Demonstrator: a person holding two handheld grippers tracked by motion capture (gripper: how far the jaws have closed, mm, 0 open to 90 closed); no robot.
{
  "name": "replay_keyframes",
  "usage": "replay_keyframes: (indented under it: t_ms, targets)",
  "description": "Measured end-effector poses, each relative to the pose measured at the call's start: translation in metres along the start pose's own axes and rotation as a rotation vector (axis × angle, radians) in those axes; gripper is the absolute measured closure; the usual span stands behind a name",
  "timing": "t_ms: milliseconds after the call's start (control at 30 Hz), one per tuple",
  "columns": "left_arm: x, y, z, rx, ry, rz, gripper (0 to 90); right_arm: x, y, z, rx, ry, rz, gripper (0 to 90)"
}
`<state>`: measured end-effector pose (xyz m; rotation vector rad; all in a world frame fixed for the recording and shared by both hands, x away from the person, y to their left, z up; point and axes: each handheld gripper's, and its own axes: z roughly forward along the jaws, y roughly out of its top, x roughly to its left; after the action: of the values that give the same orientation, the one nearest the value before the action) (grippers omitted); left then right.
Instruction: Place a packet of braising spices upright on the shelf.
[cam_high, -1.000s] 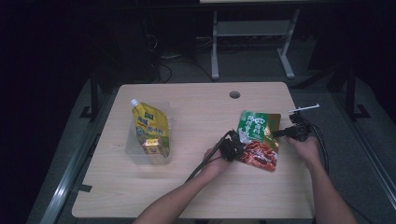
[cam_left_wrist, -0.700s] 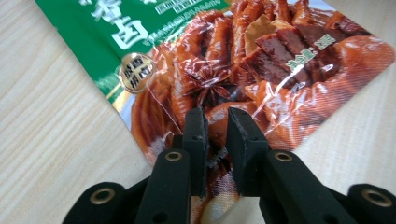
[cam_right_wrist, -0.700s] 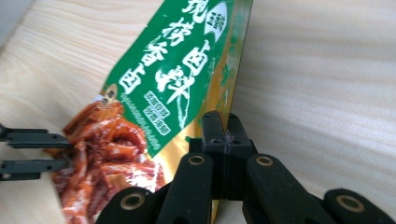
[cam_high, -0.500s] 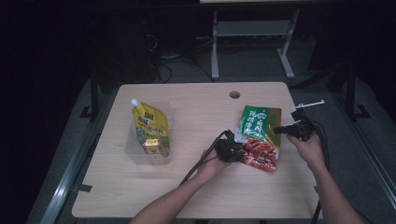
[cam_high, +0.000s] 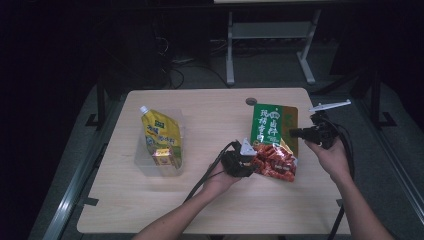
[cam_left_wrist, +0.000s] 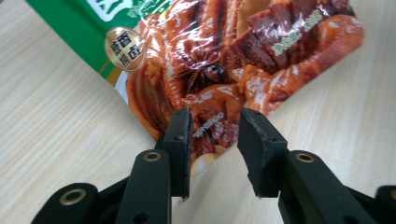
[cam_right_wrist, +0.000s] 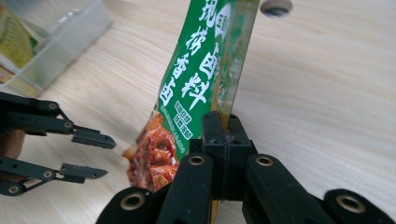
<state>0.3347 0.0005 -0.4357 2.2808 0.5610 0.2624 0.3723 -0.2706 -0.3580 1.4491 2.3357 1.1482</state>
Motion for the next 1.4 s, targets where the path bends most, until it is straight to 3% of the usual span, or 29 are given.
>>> replay_keyframes:
  t_ms: [400, 933, 1400]
  targets:
    - [-0.007, -0.010, -0.021, -0.032, -0.008, -0.002, 58.4, 0.035, 0.018, -0.017, -0.058, 0.027, -0.090, 90.0]
    - [-0.014, -0.023, -0.044, -0.067, -0.027, -0.006, 49.4, 0.059, 0.036, -0.024, -0.087, -0.009, -0.173, 90.0]
    - [-0.019, -0.032, -0.056, -0.074, -0.039, -0.004, 37.2, 0.072, 0.049, -0.022, -0.100, -0.007, -0.194, 90.0]
